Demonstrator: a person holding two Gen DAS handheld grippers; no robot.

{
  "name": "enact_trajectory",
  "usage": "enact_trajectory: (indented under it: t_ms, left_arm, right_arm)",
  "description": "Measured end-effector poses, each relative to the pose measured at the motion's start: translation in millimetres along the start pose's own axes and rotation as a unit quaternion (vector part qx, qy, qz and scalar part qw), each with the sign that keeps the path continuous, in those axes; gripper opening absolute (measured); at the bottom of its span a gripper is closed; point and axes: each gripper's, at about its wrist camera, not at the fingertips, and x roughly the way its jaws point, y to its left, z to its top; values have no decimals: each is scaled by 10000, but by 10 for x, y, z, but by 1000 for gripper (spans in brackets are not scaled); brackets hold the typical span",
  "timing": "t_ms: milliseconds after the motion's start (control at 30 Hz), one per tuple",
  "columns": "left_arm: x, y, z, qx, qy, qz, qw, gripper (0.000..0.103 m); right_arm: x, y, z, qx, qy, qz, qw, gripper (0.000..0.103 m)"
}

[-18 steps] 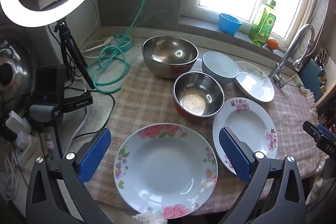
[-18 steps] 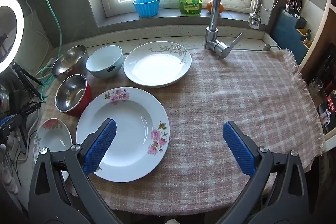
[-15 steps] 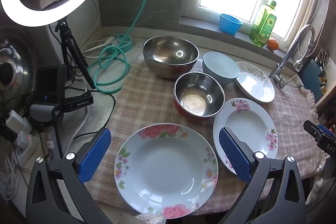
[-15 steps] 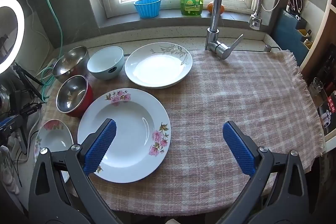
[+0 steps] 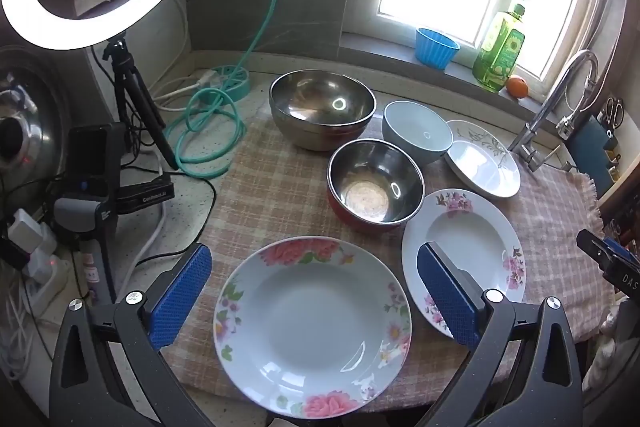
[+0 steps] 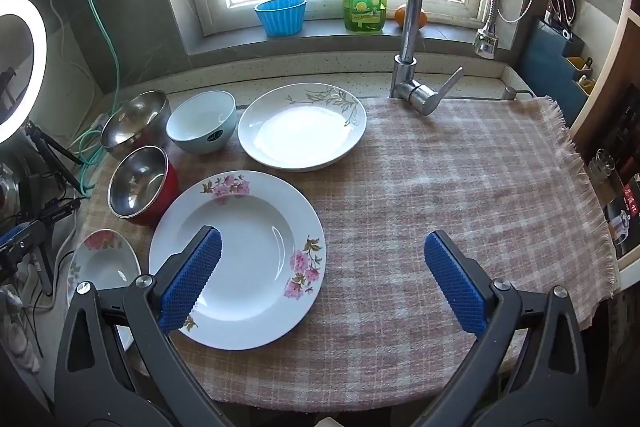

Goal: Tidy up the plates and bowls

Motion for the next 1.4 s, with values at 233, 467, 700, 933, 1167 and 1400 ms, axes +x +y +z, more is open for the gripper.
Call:
enact_trajectory:
  t_ms: [233,467,700,933,1167,1400]
  left_arm:
    - [-1,-10,-4,35,-44,-12,10000,102]
    - [-12,-24,12,48,-60,-5,10000,102]
    - [-13,-26,16,50,-52,-11,10000,102]
    - [-13,-52,44,68,-61,-19,10000,102]
    - [-10,-60,41,64,-86,-31,9999,102]
    - [-98,-54,47,26,-343,-81,9994,102]
  right_arm:
    - [-5,21,5,-9,-8,28,10000,103]
    - [0,28,15,-7,-28,41,10000,103]
    - [2,25,21,-17,-25,52,10000,103]
    - [1,26,24,-6,-33,49,10000,103]
    - [0,22,28,-4,-36,54,10000,103]
    - [-70,44,66,-17,-213,14,9998,103]
